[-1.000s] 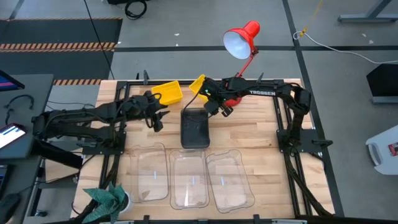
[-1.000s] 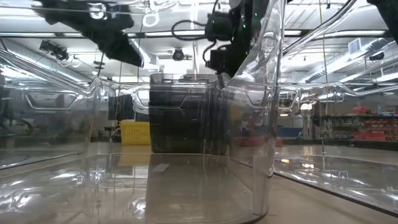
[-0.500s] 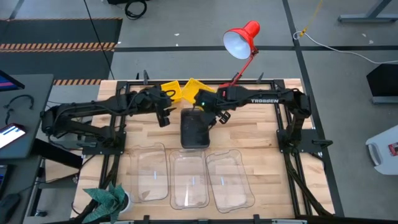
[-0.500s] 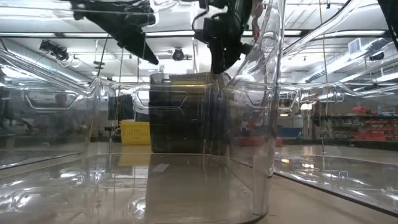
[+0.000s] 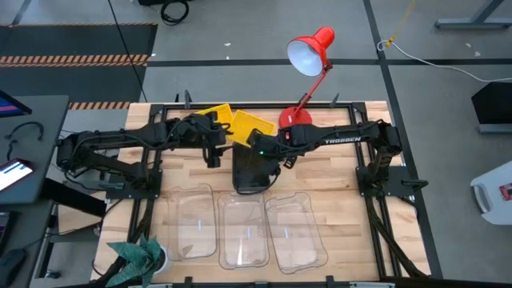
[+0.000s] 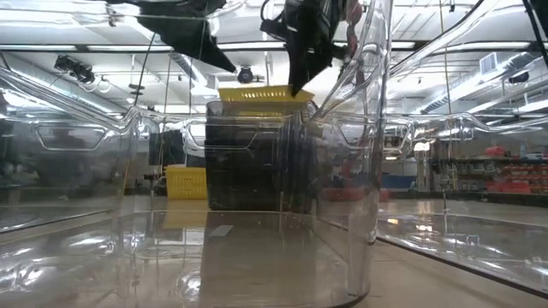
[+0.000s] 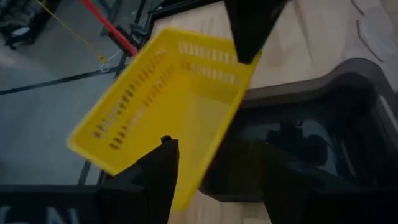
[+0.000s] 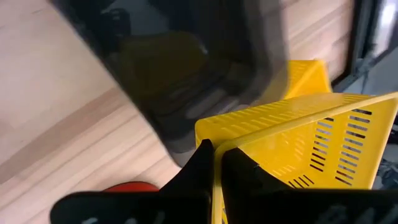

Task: Stack baskets by color
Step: Stack the right yellow bin on top of the left yellow bins

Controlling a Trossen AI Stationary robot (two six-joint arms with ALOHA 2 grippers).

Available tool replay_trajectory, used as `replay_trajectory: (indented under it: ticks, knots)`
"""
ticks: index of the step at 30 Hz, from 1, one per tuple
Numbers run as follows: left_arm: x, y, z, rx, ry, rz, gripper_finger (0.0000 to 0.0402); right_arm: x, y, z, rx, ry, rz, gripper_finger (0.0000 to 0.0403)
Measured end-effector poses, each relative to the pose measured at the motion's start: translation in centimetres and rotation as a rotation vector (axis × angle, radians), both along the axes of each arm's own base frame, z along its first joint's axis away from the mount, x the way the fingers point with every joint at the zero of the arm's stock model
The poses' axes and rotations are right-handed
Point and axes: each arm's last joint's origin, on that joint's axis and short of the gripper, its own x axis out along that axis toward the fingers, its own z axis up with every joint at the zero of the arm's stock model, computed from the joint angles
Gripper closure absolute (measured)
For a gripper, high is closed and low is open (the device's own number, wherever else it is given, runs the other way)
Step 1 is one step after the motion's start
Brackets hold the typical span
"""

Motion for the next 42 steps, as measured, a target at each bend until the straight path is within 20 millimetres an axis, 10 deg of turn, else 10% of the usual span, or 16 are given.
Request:
replay_trajectory:
  ticks: [19,42]
  knots:
    - [1.2,-0.8,-1.7,0.01,0.091,-0.004,0.0225,0.1,0.5,2.5,0.098,-0.05,0.052,0.0389]
    - [0.9,-0.8,-2.2,-0.014,0.141,-0.022,0.0392,1.1,0.3,3.2,0.073,-0.241,-0.143,0.0286]
